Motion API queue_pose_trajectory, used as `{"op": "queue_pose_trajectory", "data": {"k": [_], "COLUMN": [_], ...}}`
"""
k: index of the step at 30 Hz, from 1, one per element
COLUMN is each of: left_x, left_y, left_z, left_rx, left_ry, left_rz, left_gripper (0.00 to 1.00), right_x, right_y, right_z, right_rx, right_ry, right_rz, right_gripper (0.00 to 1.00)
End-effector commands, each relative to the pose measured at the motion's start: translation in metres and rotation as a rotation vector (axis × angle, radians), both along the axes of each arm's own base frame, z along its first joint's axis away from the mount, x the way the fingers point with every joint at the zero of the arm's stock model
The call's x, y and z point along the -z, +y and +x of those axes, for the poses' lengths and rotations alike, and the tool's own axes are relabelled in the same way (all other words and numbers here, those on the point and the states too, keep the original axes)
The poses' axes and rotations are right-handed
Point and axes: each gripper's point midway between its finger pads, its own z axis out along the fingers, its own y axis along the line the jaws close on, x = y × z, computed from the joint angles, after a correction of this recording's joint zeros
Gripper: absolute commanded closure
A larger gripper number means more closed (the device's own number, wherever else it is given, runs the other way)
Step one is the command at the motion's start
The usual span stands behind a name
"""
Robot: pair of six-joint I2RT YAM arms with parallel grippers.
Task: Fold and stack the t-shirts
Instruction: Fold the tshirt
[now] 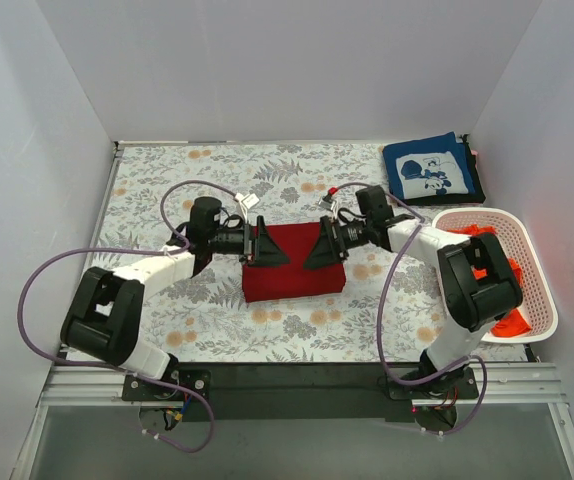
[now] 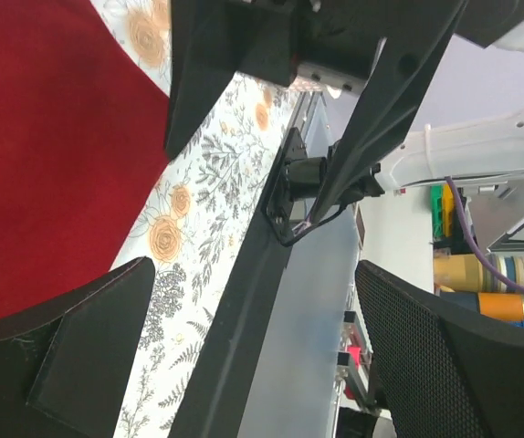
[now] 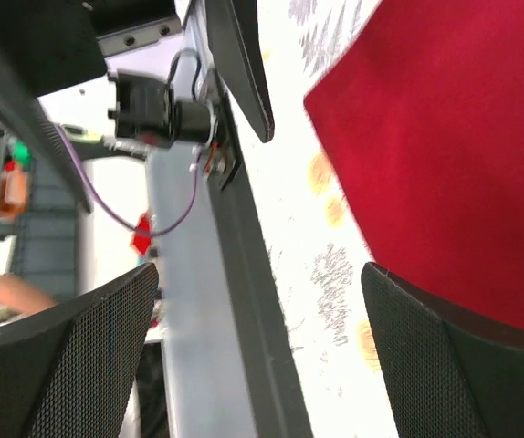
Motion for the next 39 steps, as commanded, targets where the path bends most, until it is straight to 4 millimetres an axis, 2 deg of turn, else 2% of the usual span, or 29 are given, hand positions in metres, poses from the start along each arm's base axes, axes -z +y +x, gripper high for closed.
{"op": "queue_pose_trajectory", "data": {"k": [1, 2, 4, 5, 8, 10, 11, 13, 14, 15, 16, 17, 19, 20, 22, 23, 25, 28, 32, 33, 36, 39], "left_x": [0.027, 0.037, 0.063, 0.072, 0.109, 0.127, 0.128, 0.12, 0.115, 0.1, 0.085, 0.072, 0.047, 0.043, 0.034, 0.038, 0.044, 0.06, 0.103, 0.11, 0.124, 0.132], "left_y": [0.0, 0.001, 0.002, 0.003, 0.013, 0.025, 0.028, 0.031, 0.03, 0.028, 0.024, 0.022, 0.017, 0.016, 0.014, 0.014, 0.014, 0.016, 0.026, 0.028, 0.035, 0.042], "left_z": [-0.007, -0.008, -0.009, -0.011, -0.024, -0.032, -0.031, -0.022, -0.019, -0.015, -0.016, -0.016, -0.022, -0.027, -0.037, -0.041, -0.044, -0.05, -0.058, -0.06, -0.063, -0.061], "left_rx": [-0.015, -0.02, -0.016, -0.011, 0.006, 0.003, -0.002, -0.015, -0.016, -0.007, 0.024, 0.038, 0.075, 0.091, 0.115, 0.118, 0.117, 0.122, 0.124, 0.127, 0.124, 0.103], "left_ry": [0.071, 0.085, 0.155, 0.175, 0.219, 0.253, 0.26, 0.227, 0.207, 0.159, 0.126, 0.089, 0.01, 0.009, -0.006, 0.001, 0.005, 0.027, 0.102, 0.113, 0.134, 0.164], "left_rz": [0.027, 0.039, 0.076, 0.092, 0.184, 0.24, 0.239, 0.22, 0.21, 0.186, 0.146, 0.126, 0.086, 0.084, 0.075, 0.08, 0.088, 0.106, 0.179, 0.196, 0.242, 0.26], "left_gripper": [0.08, 0.08, 0.08, 0.08, 0.08, 0.08, 0.08, 0.07, 0.08, 0.08, 0.07, 0.07, 0.07, 0.07, 0.07, 0.08, 0.08, 0.07, 0.07, 0.07, 0.07, 0.07], "right_x": [0.029, 0.047, 0.066, 0.084, 0.112, 0.121, 0.125, 0.12, 0.11, 0.1, 0.09, 0.069, 0.048, 0.036, 0.024, 0.023, 0.027, 0.049, 0.097, 0.103, 0.118, 0.119], "right_y": [0.005, 0.003, 0.0, -0.003, -0.015, -0.024, -0.03, -0.03, -0.028, -0.024, -0.021, -0.017, -0.007, -0.003, 0.012, 0.021, 0.028, 0.031, 0.018, 0.014, 0.001, -0.007], "right_z": [-0.011, -0.012, -0.013, -0.014, -0.013, -0.007, -0.003, -0.002, 0.001, 0.001, 0.001, 0.002, -0.002, -0.004, -0.013, -0.022, -0.027, -0.031, -0.033, -0.033, -0.031, -0.031], "right_rx": [0.014, 0.023, 0.031, 0.038, 0.084, 0.12, 0.139, 0.135, 0.132, 0.119, 0.107, 0.091, 0.056, 0.042, 0.005, -0.025, -0.038, -0.035, -0.014, -0.008, 0.017, 0.026], "right_ry": [0.104, 0.134, 0.169, 0.223, 0.302, 0.307, 0.294, 0.294, 0.276, 0.26, 0.238, 0.188, 0.123, 0.088, 0.072, 0.072, 0.081, 0.111, 0.204, 0.227, 0.26, 0.276], "right_rz": [-0.038, -0.063, -0.089, -0.116, -0.168, -0.187, -0.2, -0.185, -0.168, -0.151, -0.131, -0.097, -0.067, -0.051, -0.036, -0.037, -0.043, -0.066, -0.138, -0.144, -0.158, -0.15], "right_gripper": [0.02, 0.02, 0.02, 0.02, 0.02, 0.02, 0.02, 0.02, 0.02, 0.02, 0.02, 0.02, 0.02, 0.02, 0.02, 0.02, 0.02, 0.02, 0.02, 0.02, 0.02, 0.02]}}
